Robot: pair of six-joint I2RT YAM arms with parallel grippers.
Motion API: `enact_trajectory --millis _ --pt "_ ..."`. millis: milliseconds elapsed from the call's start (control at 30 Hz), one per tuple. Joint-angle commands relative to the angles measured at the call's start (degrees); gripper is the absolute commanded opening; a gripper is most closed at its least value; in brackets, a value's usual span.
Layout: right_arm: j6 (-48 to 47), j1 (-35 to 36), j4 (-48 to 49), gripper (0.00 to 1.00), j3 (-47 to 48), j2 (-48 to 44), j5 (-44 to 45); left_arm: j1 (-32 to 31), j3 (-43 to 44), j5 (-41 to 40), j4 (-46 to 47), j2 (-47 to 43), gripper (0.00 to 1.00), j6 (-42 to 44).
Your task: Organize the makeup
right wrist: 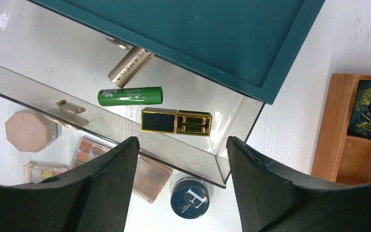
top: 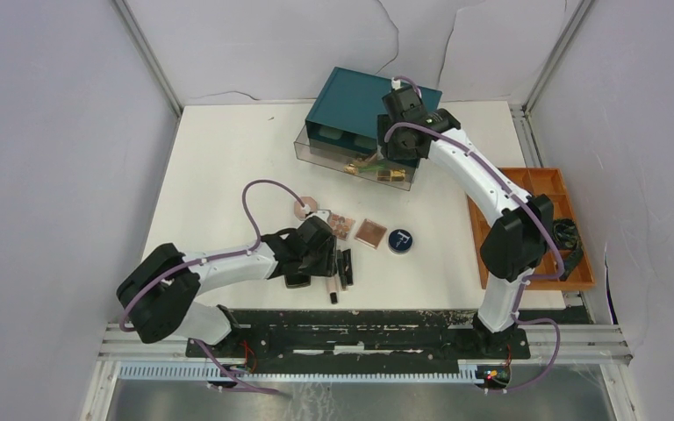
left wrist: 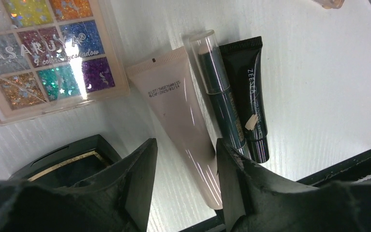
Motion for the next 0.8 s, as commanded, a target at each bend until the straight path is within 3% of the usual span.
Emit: enact_trajectory --millis 0,133,233,333,600,767 --pt "-0.5 -0.3 2.0 0.73 -0.8 -3.2 0.2 -0.4 1.9 -1.7 1.8 0.5 0.52 -1.7" --pt "-0.4 -0.3 2.0 0.73 -1.6 -3.8 0.1 -0.4 1.7 -2.0 1.6 0.3 0.38 -1.8" --pt "-0.4 -0.4 2.1 0.73 -2.1 -4.1 0.1 -0.4 2.6 -2.0 0.2 -0.1 0.19 -1.7" --pt "-0.2 -0.5 2.2 0.73 -2.4 -4.3 0.0 -0.4 4.2 -2.1 -2.0 -1.6 0.07 -1.4" --pt "-0.4 -0.7 2.4 0.72 -2.4 -6.0 1.9 -0.4 18.6 -5.6 -12.0 -11.0 0.07 1.3" --pt "-0.4 -1.4 3.3 0.72 -3.8 -7.9 3.7 0.1 33.1 -10.1 -13.7 -7.2 0.12 7.2"
